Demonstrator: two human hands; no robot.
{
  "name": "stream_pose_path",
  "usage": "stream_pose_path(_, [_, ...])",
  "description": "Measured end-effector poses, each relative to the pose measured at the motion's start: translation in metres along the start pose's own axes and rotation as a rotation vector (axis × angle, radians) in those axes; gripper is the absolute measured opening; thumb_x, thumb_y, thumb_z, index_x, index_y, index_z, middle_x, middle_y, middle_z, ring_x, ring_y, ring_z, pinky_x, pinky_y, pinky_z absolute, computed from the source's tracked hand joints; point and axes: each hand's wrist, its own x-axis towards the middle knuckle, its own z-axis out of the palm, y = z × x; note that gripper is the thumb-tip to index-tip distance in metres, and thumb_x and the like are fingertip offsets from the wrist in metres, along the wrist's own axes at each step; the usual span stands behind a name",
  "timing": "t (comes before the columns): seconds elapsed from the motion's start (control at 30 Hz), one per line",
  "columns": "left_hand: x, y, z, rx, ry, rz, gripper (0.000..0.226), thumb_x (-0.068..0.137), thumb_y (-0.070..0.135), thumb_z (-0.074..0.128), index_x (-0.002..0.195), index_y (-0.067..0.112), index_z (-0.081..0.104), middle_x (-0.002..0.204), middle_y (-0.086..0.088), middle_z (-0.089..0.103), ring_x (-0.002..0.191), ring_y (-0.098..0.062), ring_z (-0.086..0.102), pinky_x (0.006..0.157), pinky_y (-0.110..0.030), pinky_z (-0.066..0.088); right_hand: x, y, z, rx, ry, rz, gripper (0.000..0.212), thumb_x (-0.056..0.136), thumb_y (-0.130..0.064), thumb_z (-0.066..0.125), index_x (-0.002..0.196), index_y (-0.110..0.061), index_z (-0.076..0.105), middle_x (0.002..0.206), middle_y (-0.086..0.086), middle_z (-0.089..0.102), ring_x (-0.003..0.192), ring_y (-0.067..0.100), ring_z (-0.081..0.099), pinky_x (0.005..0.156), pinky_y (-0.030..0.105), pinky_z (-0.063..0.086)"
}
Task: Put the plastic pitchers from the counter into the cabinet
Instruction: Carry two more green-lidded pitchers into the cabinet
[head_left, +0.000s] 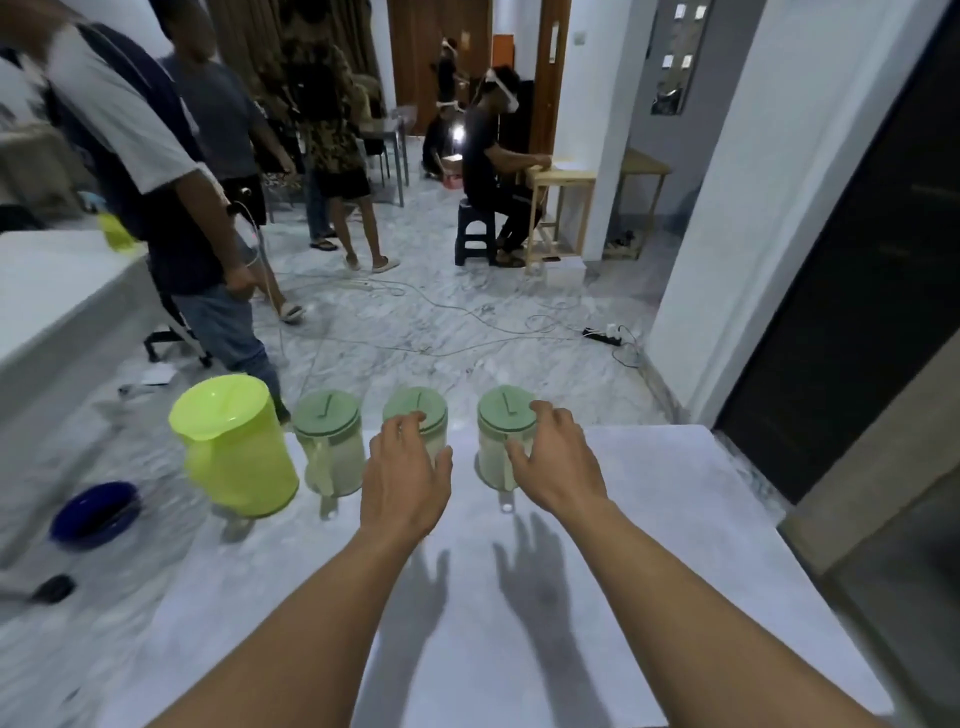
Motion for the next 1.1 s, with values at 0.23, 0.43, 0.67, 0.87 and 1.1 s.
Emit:
stream_pose_path(0.23, [0.026,-0.041,0.062,-0.013,-0.042,-0.172,0.062,0.092,0.035,0.057,0.144,0.011,0.033,0.142,-0.012,0.041,0.126,-0.032,0.043,0.103,-0.041,0.038,0.041,0.019,0.082,0.147,-0.021,0.109,0.056,0.093,-0.035,0.058,0.140,-0.017,0.033,0.134,0.012,0.047,0.120,0.035,0.051,0.091,0.049,0.050])
stream_pose_path(0.43, [0.039,-0.058,0.098,-0.218,-0.002,-0.472,0.071,0.089,0.039,0.063,0.145,0.011,0.029,0.146,-0.012,0.040,0.131,-0.034,0.043,0.100,-0.046,0.043,0.057,0.028,0.124,0.275,0.083,0.269,0.055,0.089,-0.031,0.066,0.130,-0.014,0.033,0.129,0.014,0.054,0.115,0.038,0.055,0.086,0.051,0.053])
stream_pose_path(0.67, [0.064,-0.065,0.117,-0.396,-0.051,-0.695,0.043,0.089,0.041,0.063,0.117,0.010,0.054,0.115,-0.013,0.065,0.108,-0.035,0.060,0.086,-0.038,0.046,0.081,0.038,0.142,0.431,-0.037,0.546,0.034,0.088,-0.038,0.064,0.111,-0.014,0.057,0.109,0.013,0.069,0.101,0.037,0.064,0.082,0.042,0.054])
stream_pose_path(0.87, [0.068,-0.063,0.113,-0.421,-0.040,-0.590,0.023,0.098,0.033,0.052,0.104,0.011,0.053,0.095,-0.004,0.059,0.096,-0.032,0.059,0.075,-0.030,0.037,0.081,0.034,0.149,0.521,-0.024,0.528,0.029,0.093,-0.042,0.058,0.108,-0.017,0.059,0.105,0.013,0.067,0.100,0.041,0.062,0.086,0.045,0.052])
stream_pose_path(1.1, [0.072,-0.050,0.091,-0.437,0.008,-0.493,0.023,0.098,0.033,0.053,0.096,0.009,0.053,0.087,-0.004,0.058,0.080,-0.024,0.052,0.069,-0.030,0.036,0.071,0.028,0.131,0.580,0.051,0.455,0.017,0.095,-0.032,0.059,0.093,-0.017,0.053,0.080,-0.001,0.057,0.092,0.034,0.061,0.096,0.054,0.047])
